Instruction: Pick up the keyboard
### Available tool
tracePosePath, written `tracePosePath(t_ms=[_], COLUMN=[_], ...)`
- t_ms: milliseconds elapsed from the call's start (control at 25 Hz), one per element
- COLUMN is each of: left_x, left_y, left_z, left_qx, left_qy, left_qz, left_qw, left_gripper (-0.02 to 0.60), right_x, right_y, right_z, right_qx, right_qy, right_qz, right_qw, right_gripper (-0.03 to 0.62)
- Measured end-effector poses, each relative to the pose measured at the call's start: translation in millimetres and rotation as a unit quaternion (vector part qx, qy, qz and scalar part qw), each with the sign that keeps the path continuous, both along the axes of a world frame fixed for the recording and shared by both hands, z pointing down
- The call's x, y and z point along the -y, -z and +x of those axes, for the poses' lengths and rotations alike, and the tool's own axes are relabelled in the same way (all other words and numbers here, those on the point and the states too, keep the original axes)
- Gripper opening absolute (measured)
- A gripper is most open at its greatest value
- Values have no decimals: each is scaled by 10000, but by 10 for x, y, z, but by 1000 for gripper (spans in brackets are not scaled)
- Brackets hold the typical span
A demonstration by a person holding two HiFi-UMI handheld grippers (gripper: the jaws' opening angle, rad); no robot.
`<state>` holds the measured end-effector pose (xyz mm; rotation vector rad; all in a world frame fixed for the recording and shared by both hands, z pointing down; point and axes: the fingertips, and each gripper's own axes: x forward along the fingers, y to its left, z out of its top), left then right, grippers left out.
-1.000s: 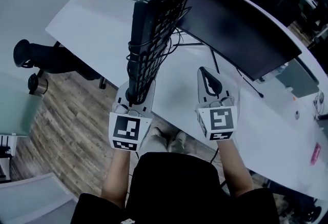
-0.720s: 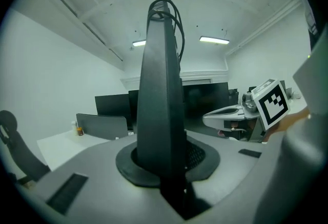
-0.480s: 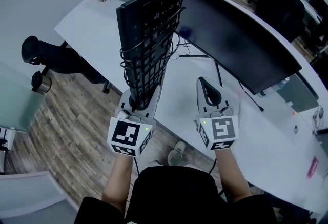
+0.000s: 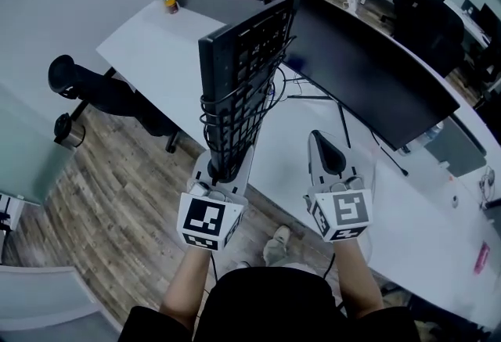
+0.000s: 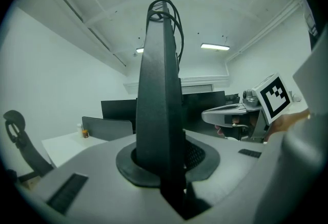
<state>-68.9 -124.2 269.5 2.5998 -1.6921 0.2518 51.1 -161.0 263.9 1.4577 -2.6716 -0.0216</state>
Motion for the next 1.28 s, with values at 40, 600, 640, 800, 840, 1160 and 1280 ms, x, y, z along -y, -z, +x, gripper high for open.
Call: tracePosePath(t_ms=[40, 600, 640, 800, 840, 1160, 1280], left_x=[-65, -1010, -1082, -1370, -1438, -1933, -2099], left_y=[6, 182, 191, 212, 219, 259, 282], left_z=[-31, -546, -572, -641, -649, -755, -794], left_qx=[-16, -47, -64, -139, -146, -98, -110], left_qy=[-9, -105, -114, -162, -174, -215, -213], left_qz=[-7, 195, 202, 241, 259, 358, 376], left_qw=[10000, 9997, 9997, 9995, 9994, 9991, 9990], left_gripper=[77, 77, 77, 77, 77, 77, 77], right_x=[-70, -1057, -1137, -1456, -1528, -2042, -2223], right_y=[11, 218, 221, 227, 224, 260, 275], right_z=[-37, -483, -510, -581, -582, -662, -681], right_qx=[-1, -34, -48, -81, -84, -127, -131], right_qy=[11, -210, -222, -249, -277, -345, -337], right_qz=[5, 235, 235, 257, 255, 312, 332], right_qw=[10000, 9995, 9995, 9993, 9993, 9988, 9988], right_gripper=[5, 5, 5, 5, 6, 5, 5])
